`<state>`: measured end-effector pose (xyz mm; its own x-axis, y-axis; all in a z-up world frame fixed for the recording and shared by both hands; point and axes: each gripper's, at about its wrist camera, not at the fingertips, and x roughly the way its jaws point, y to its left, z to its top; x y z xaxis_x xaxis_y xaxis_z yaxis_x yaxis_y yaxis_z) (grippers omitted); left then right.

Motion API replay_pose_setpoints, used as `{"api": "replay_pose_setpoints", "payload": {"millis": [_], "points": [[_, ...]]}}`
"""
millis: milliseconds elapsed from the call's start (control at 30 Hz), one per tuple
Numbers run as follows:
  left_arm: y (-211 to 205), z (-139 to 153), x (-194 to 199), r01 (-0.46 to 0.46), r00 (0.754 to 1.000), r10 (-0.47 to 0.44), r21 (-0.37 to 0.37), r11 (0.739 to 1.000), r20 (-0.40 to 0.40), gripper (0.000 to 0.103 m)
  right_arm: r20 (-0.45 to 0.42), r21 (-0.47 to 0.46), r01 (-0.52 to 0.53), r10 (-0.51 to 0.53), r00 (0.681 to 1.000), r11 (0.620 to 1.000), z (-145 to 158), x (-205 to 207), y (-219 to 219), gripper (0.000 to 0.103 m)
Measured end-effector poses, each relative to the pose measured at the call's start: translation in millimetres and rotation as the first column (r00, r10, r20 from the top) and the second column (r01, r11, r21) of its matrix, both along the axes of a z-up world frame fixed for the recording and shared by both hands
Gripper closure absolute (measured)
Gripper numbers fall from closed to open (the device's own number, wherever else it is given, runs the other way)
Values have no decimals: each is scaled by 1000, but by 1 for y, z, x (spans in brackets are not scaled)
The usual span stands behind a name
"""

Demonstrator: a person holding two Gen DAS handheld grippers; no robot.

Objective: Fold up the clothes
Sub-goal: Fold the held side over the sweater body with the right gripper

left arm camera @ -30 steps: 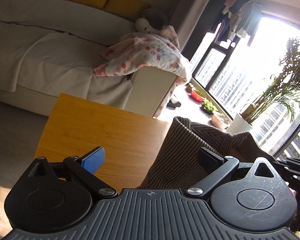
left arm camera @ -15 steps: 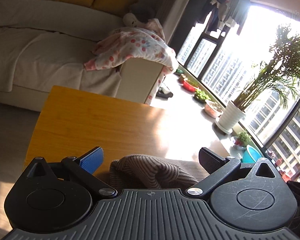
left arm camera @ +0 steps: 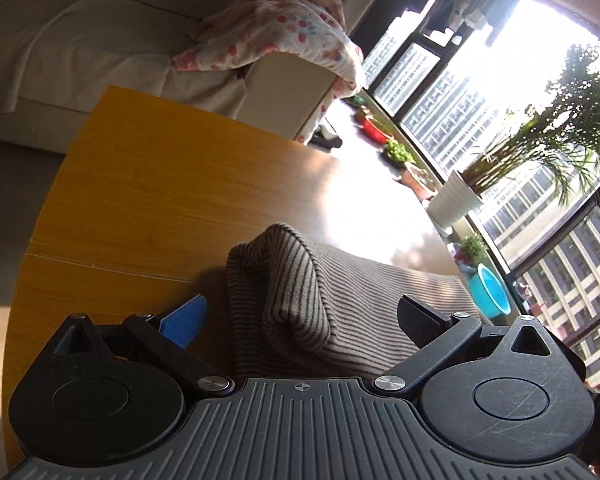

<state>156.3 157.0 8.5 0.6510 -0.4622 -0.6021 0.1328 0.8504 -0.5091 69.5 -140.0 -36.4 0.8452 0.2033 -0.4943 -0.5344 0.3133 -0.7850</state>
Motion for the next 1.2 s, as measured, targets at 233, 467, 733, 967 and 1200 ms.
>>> {"api": "replay_pose_setpoints", "payload": {"millis": [233,467,733,967,1200], "points": [[-22,-9,22,2,1000,-2,10,1000,-8,69,138,-133,-52,71,988,990,-5,-8,-8,88],[-43,27,-41,57,993,-67,103,993,97,73,204,-102,-22,43,978,994,37,-32,-29,95],[-42,-8,-97,72,997,-76,159,985,22,71,53,-38,0,2,999,999,11,-81,-49,97],[-23,-3,-93,26,998,-24,-38,999,56,28,-415,587,421,-190,890,692,74,-38,-114,44],[-40,-24,-79,29,1000,-29,-68,997,-11,26,-796,521,848,304,524,-99,31,8,-192,43]]}}
